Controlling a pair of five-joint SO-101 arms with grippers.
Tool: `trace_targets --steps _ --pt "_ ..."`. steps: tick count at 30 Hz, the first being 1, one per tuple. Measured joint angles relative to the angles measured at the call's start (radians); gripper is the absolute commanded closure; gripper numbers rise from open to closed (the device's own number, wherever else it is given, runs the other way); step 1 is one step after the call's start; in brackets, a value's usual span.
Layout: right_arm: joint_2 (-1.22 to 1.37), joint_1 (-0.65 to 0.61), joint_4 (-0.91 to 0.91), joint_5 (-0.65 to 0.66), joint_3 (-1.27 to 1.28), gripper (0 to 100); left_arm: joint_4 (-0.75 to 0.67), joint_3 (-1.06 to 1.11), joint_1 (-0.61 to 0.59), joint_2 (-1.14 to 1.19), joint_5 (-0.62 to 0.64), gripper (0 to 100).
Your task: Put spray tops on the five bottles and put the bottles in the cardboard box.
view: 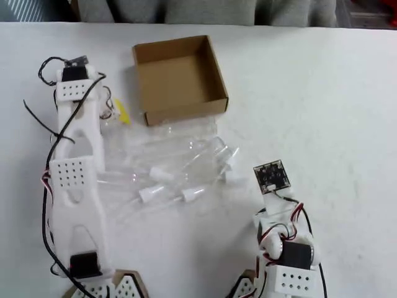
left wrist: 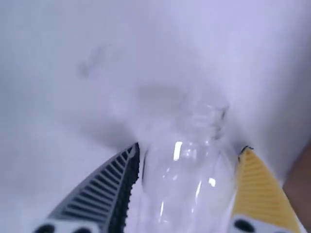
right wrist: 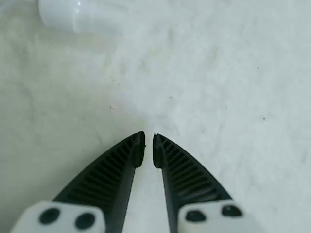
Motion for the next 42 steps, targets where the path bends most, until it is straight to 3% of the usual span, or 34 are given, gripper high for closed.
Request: trace_targets --steps 5,8,12,27,35,42 --pt "0.0 0.0 0.0 0.0 0.0 98.1 0.009 -0.069 0.002 0.034 -0.084 92" --pt "0.0 0.0 0.0 0.0 0.0 98.1 0.009 -0.095 0.003 0.037 -0.12 91" --pt "0.0 0.0 0.0 0.0 0.0 98.1 0.015 -0.1 -0.002 0.037 -0.14 99" --pt "-0.003 0.0 0.0 0.0 0.0 97.8 0.06 -0.158 -0.002 0.012 -0.158 98" --pt "-0.003 0.0 -0.012 0.0 0.0 97.9 0.057 0.302 0.057 -0.382 -0.192 98" --pt "-0.003 0.0 -0.012 0.0 0.0 98.1 -0.152 0.781 0.097 -0.755 -0.193 98"
